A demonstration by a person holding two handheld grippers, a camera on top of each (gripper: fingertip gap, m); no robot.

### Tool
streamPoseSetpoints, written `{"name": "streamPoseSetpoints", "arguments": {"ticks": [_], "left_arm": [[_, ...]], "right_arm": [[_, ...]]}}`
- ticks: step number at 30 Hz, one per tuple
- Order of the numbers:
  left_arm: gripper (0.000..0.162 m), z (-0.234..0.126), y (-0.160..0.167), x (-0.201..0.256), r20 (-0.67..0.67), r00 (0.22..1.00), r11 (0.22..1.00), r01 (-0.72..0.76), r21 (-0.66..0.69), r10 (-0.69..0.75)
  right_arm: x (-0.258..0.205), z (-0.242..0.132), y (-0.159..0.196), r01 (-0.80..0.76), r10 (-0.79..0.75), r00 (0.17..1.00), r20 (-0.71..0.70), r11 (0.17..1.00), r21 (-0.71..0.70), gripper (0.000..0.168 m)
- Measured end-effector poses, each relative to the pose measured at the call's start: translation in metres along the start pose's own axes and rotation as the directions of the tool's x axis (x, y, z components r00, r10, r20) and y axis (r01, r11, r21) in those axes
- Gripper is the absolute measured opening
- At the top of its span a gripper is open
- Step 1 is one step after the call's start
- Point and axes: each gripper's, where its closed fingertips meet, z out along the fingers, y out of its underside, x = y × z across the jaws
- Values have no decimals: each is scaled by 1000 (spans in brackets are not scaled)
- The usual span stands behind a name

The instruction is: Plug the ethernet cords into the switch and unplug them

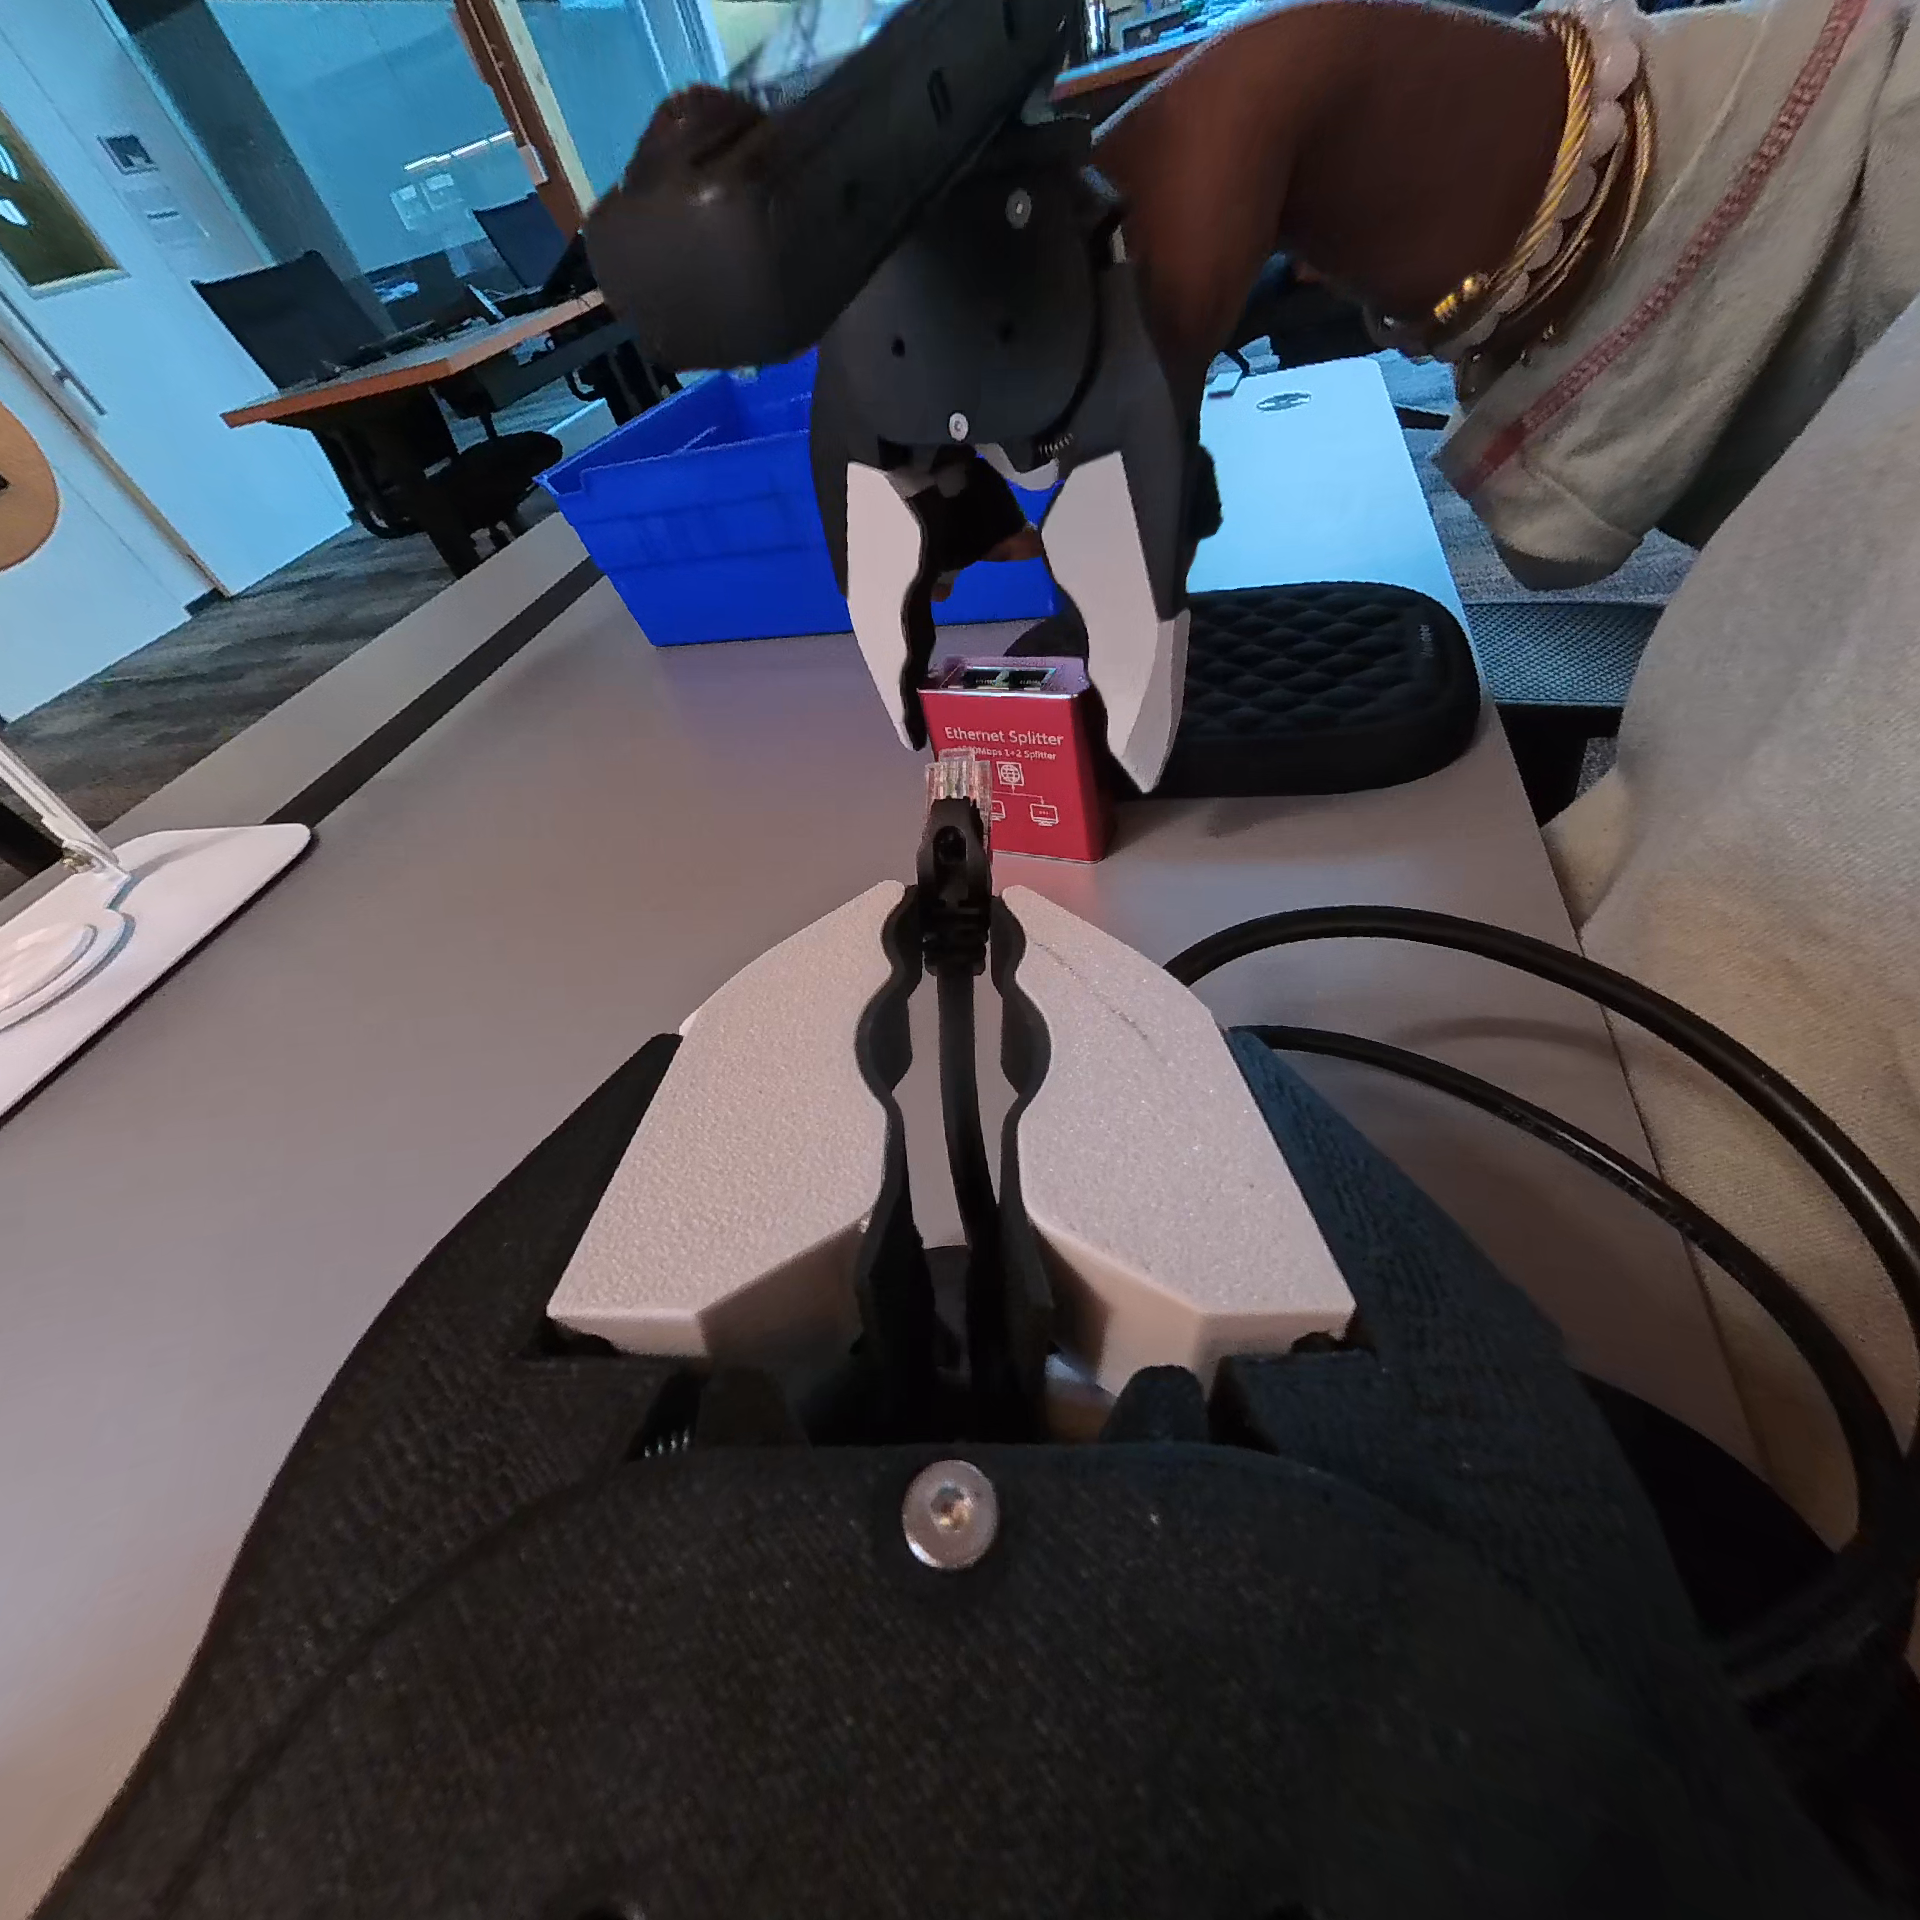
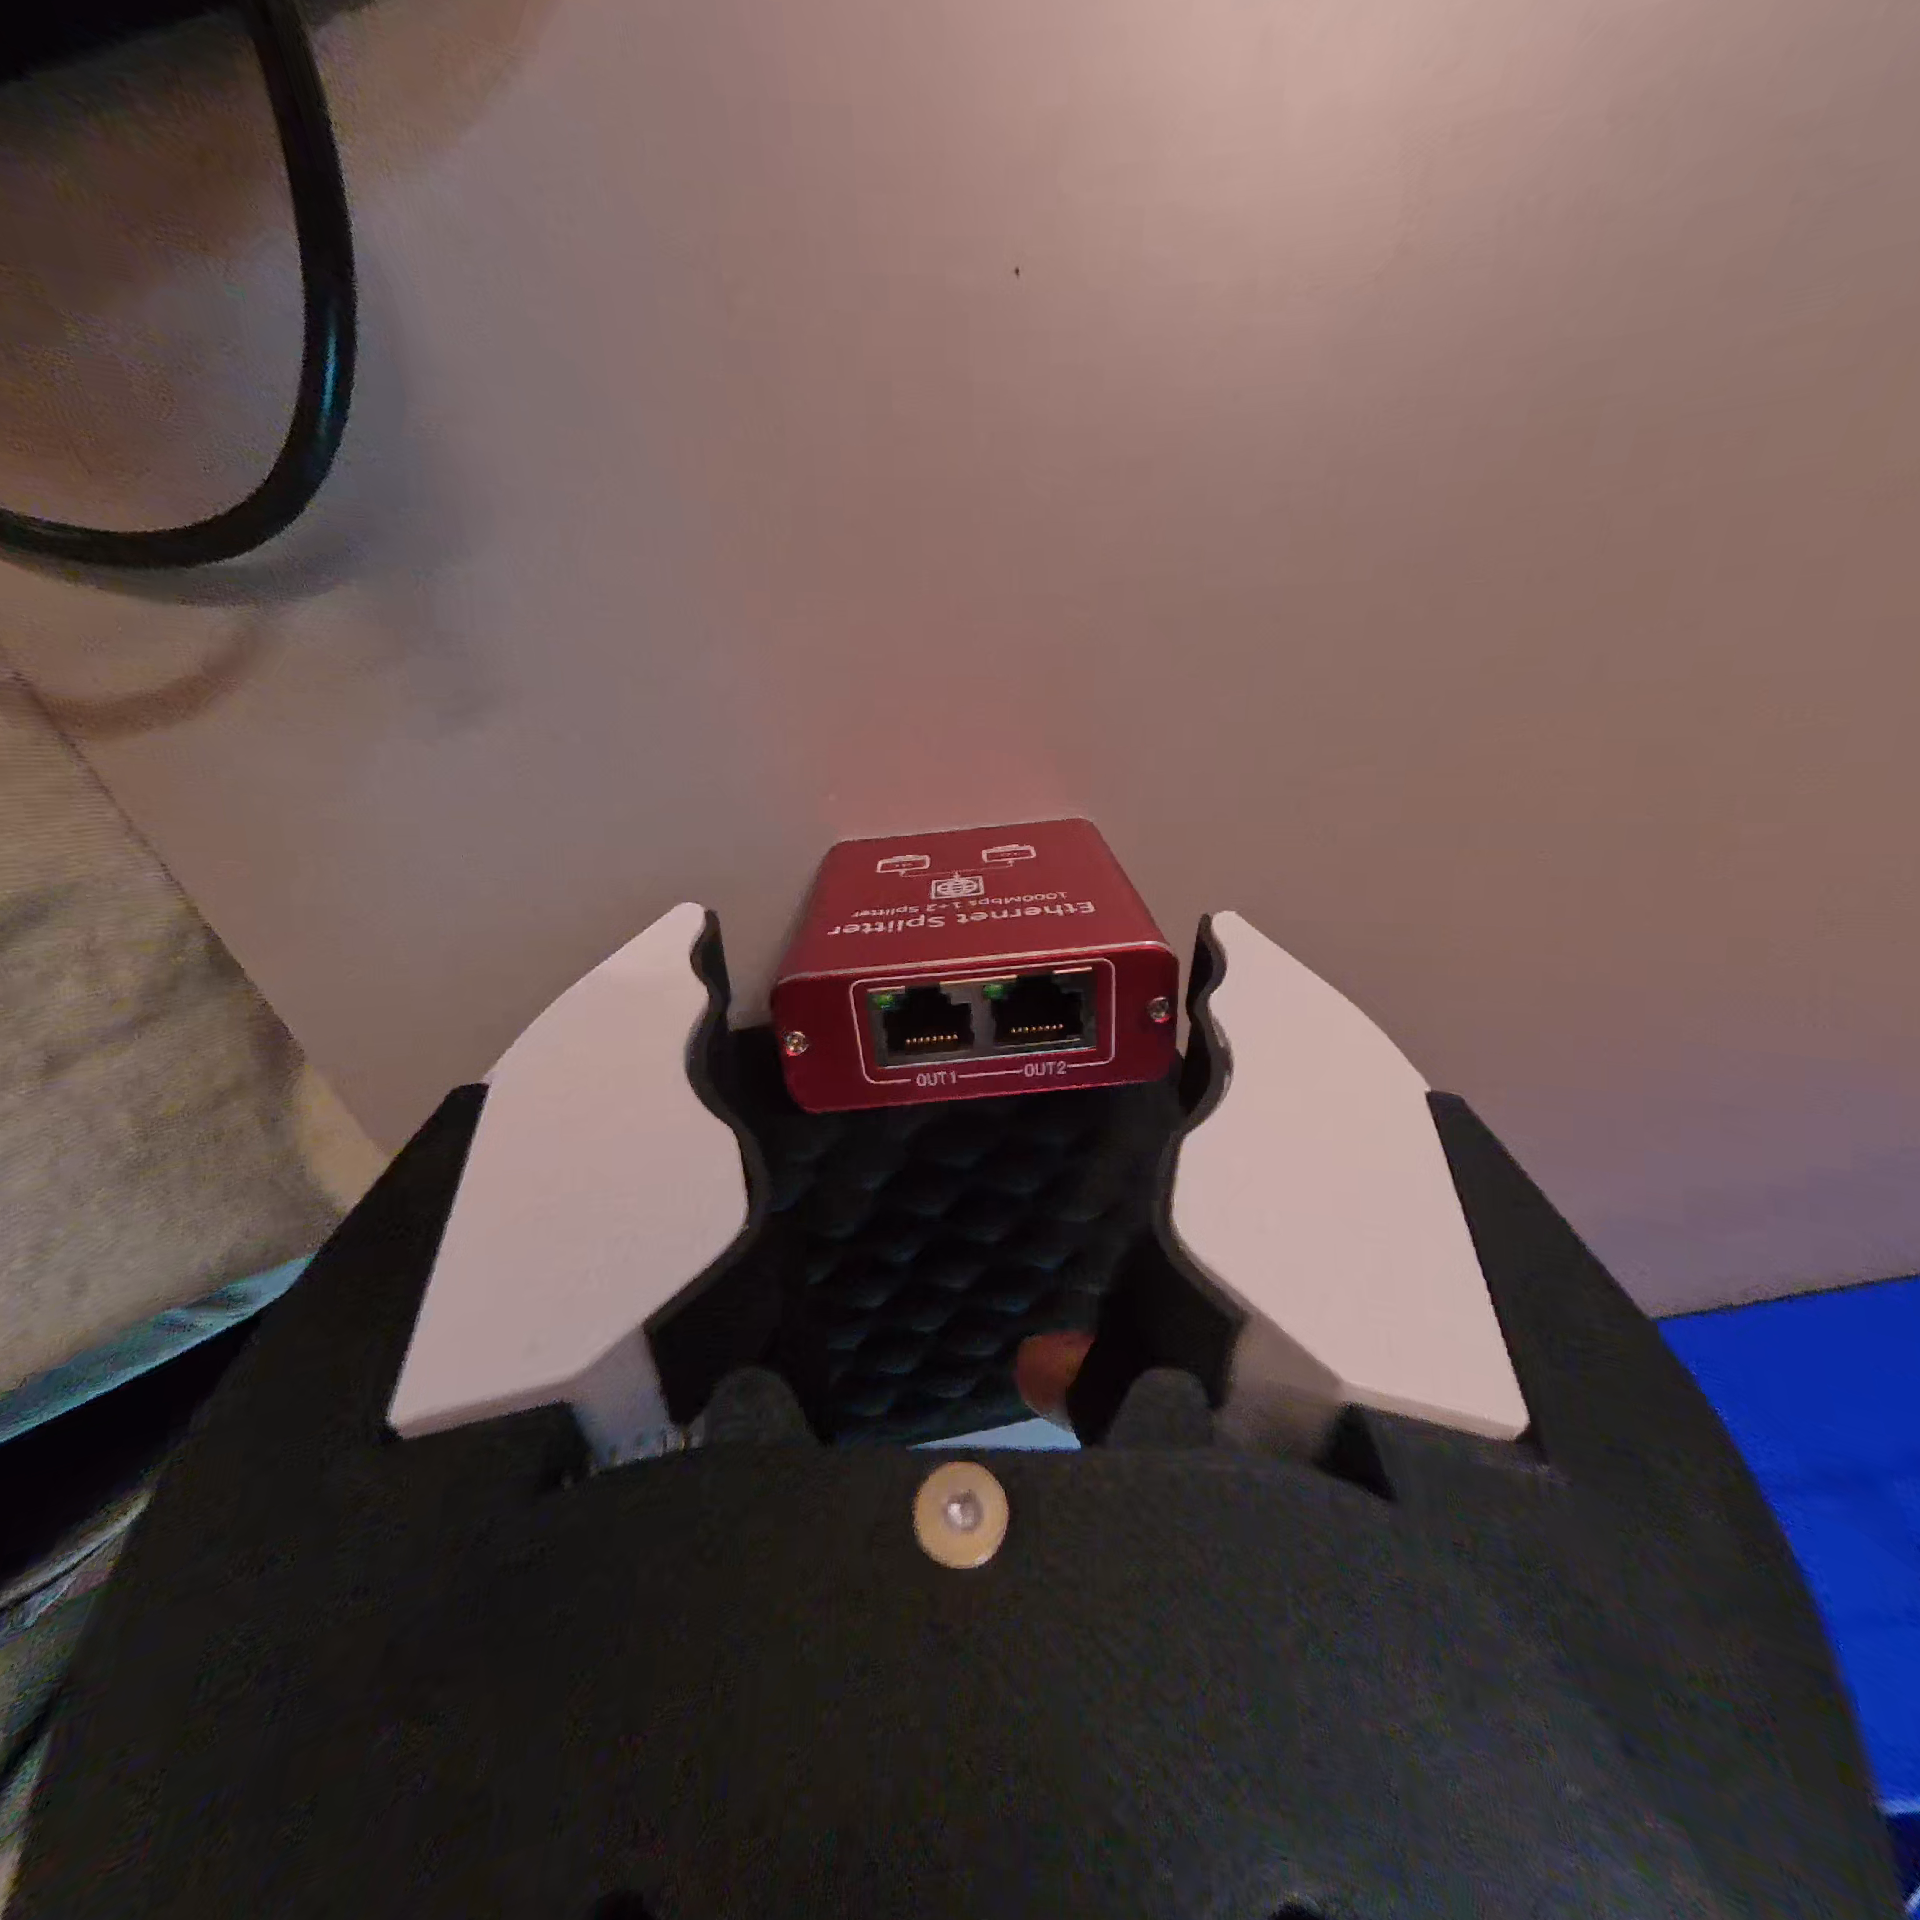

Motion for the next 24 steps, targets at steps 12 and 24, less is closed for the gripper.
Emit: {"name": "streamPoseSetpoints", "arguments": {"ticks": [12,24], "left_arm": [[12,2,3,-1,1,1000,1000,7,-11,-7],[12,1,0,-3,-40,994,994,103,-37,-105]], "right_arm": [[3,21,10,85,-85,996,8,989,-120,84],[-20,-84,-50,-13,-183,978,101,428,904,83]]}}
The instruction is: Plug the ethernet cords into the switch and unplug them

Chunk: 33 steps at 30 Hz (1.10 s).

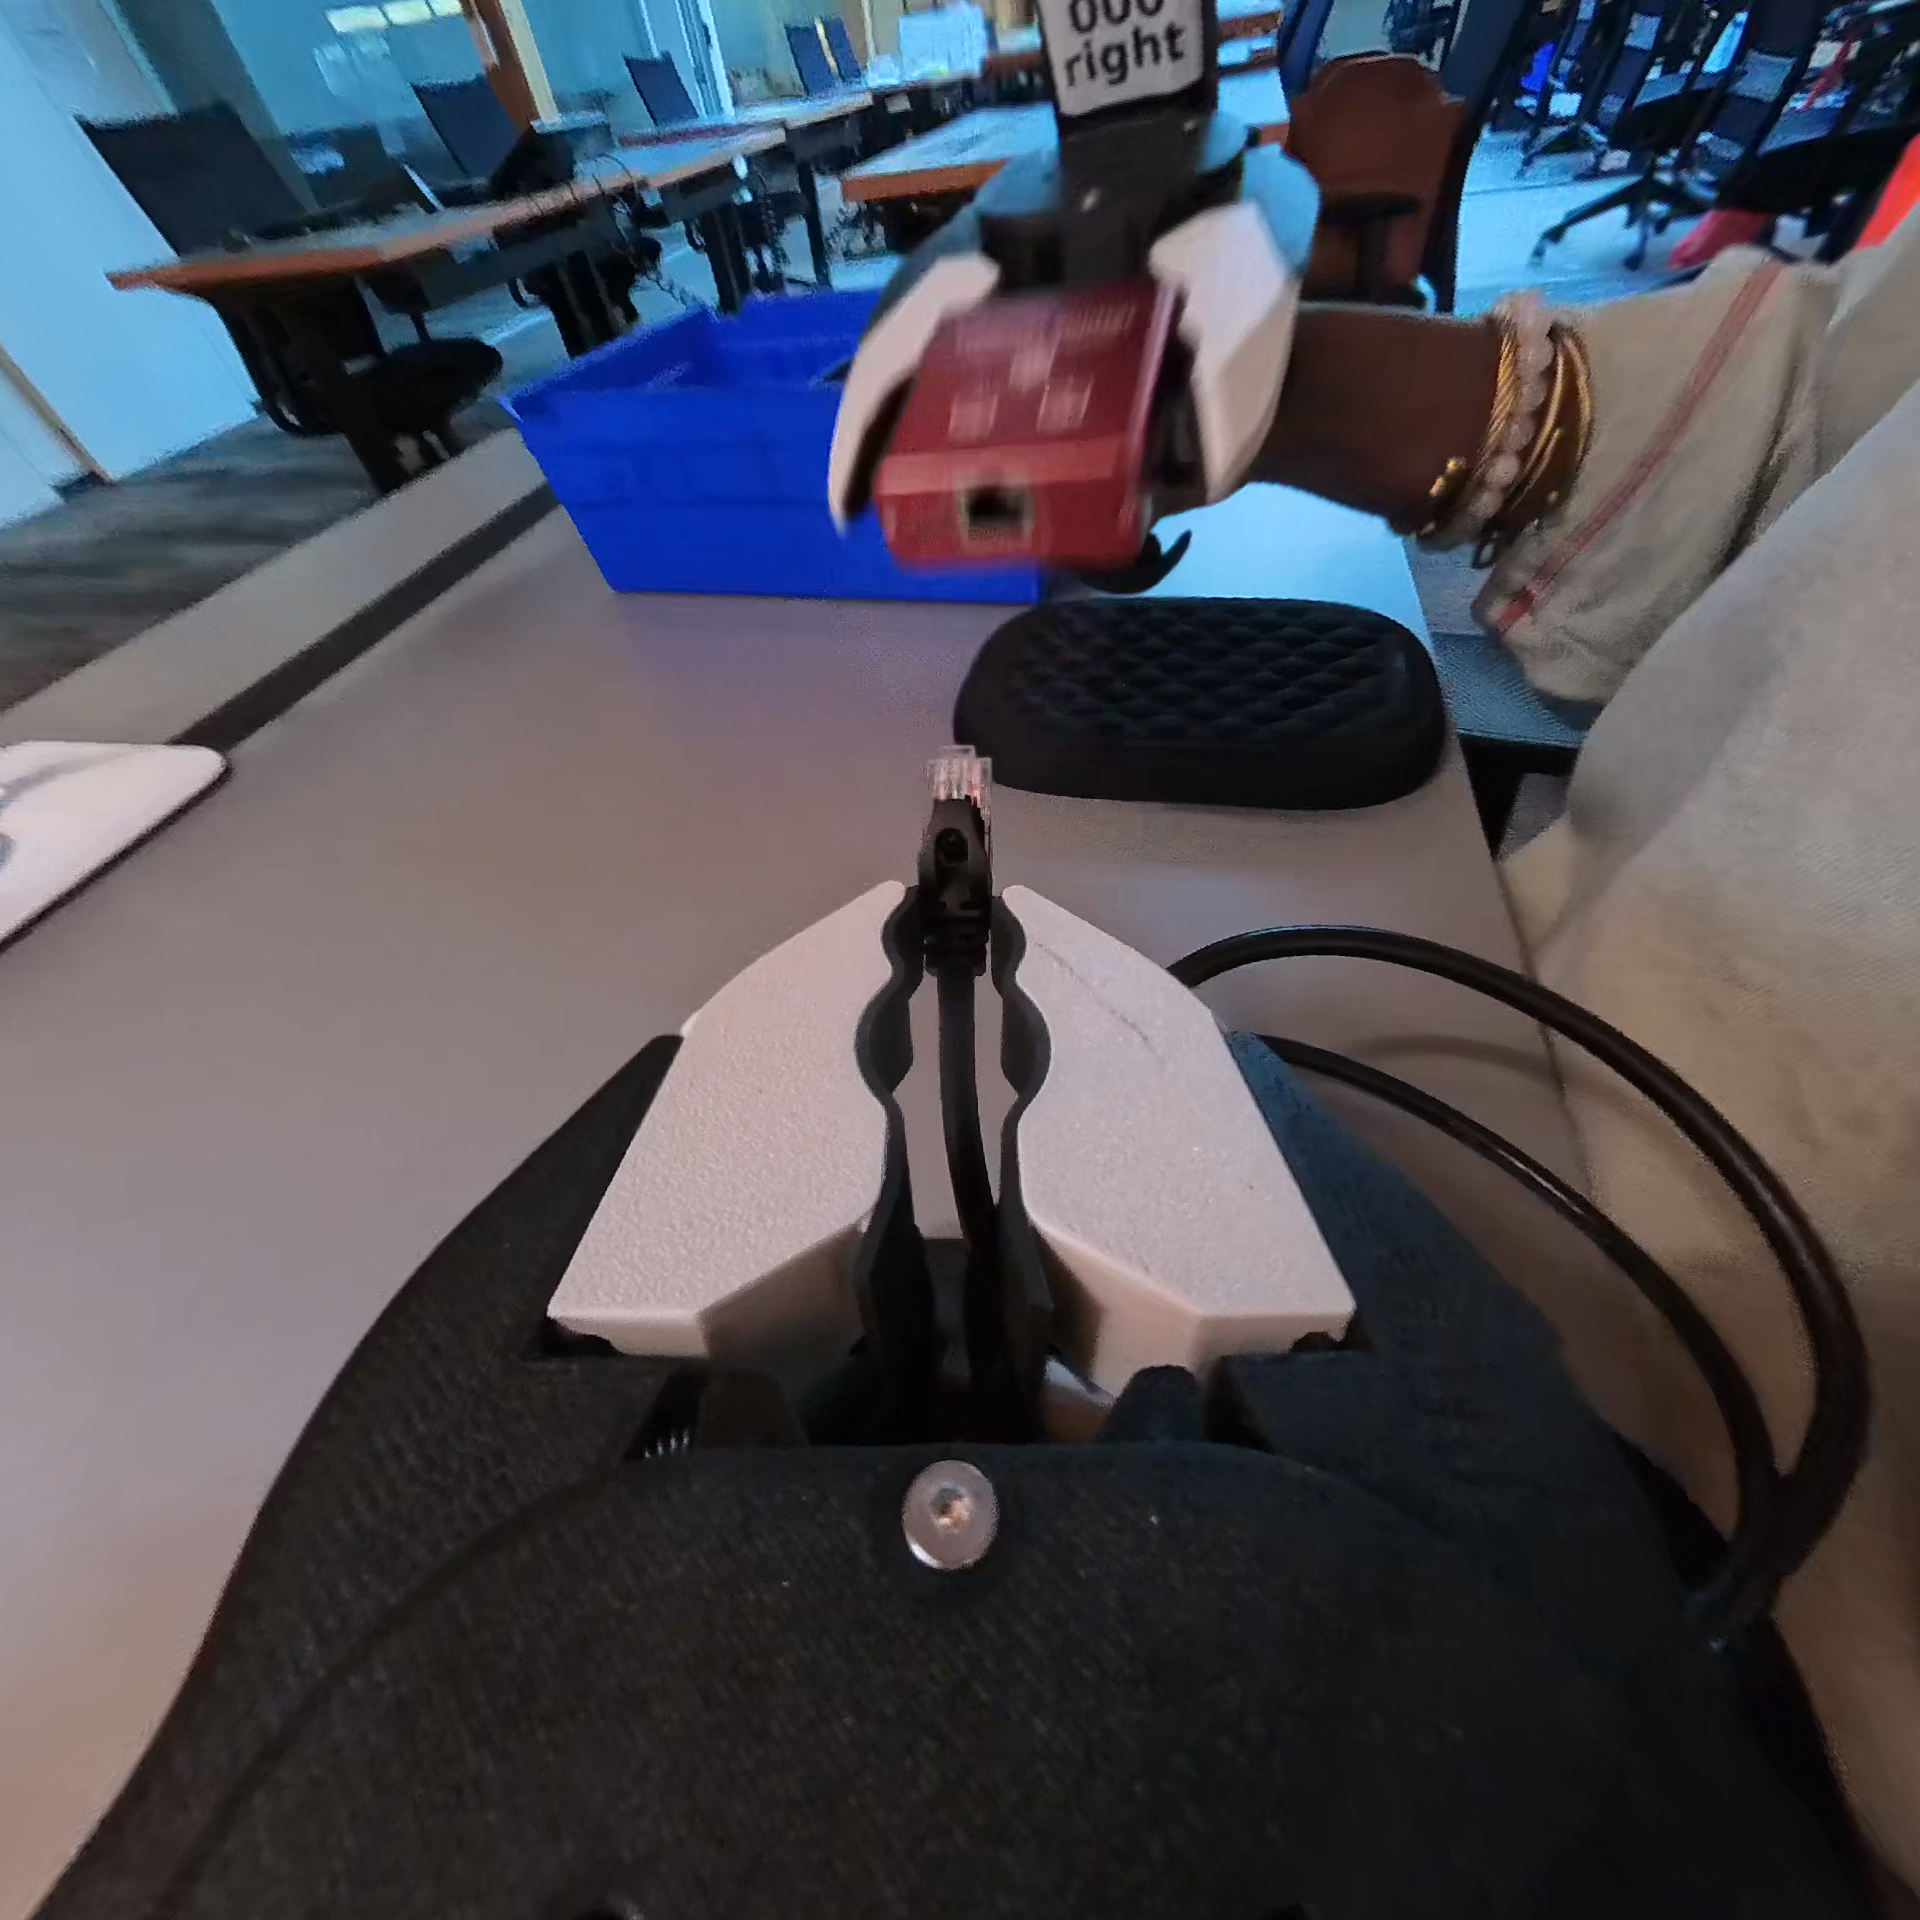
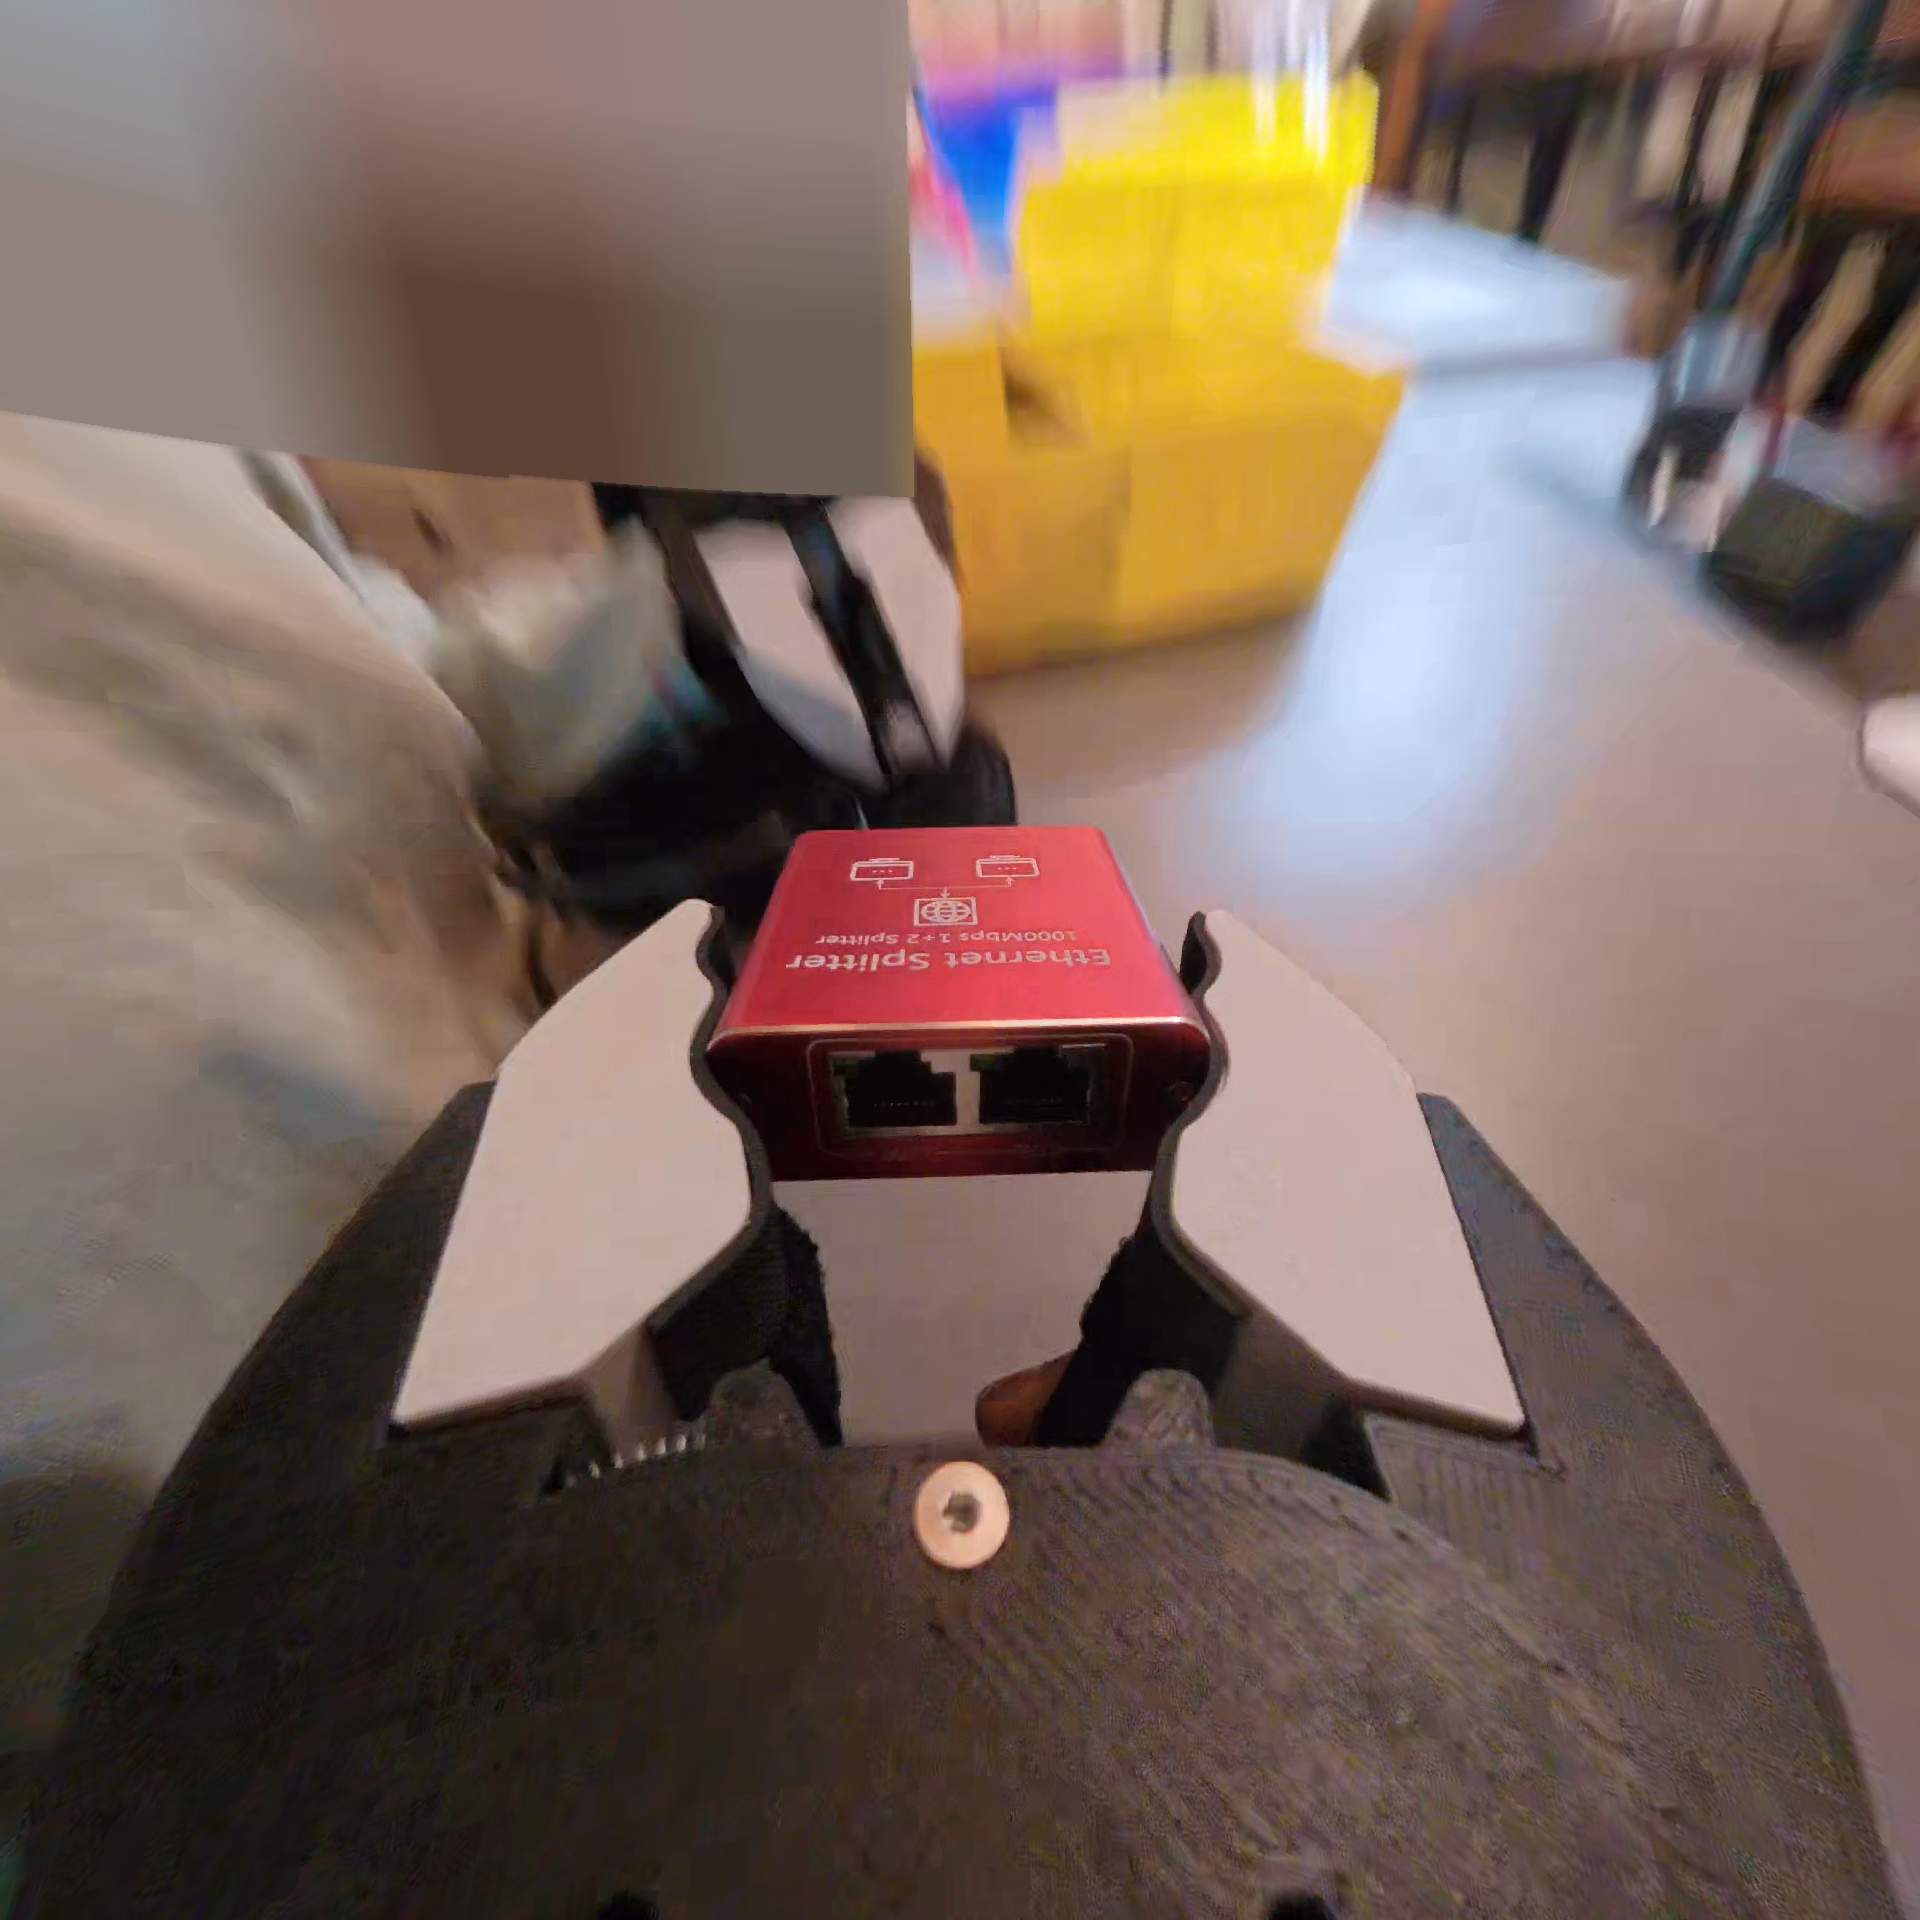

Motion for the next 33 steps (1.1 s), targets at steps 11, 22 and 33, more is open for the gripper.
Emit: {"name": "streamPoseSetpoints", "arguments": {"ticks": [11,22,33], "left_arm": [[12,-5,-36,-3,-78,996,986,-47,-159,34],[11,7,-47,5,-151,976,916,-202,-348,158],[12,16,-41,4,-164,963,866,-265,-425,214]], "right_arm": [[-19,-7,-47,59,-83,996,41,912,405,83],[-24,11,-42,139,-160,986,39,934,329,83],[-19,21,-31,191,-198,980,15,959,209,83]]}}
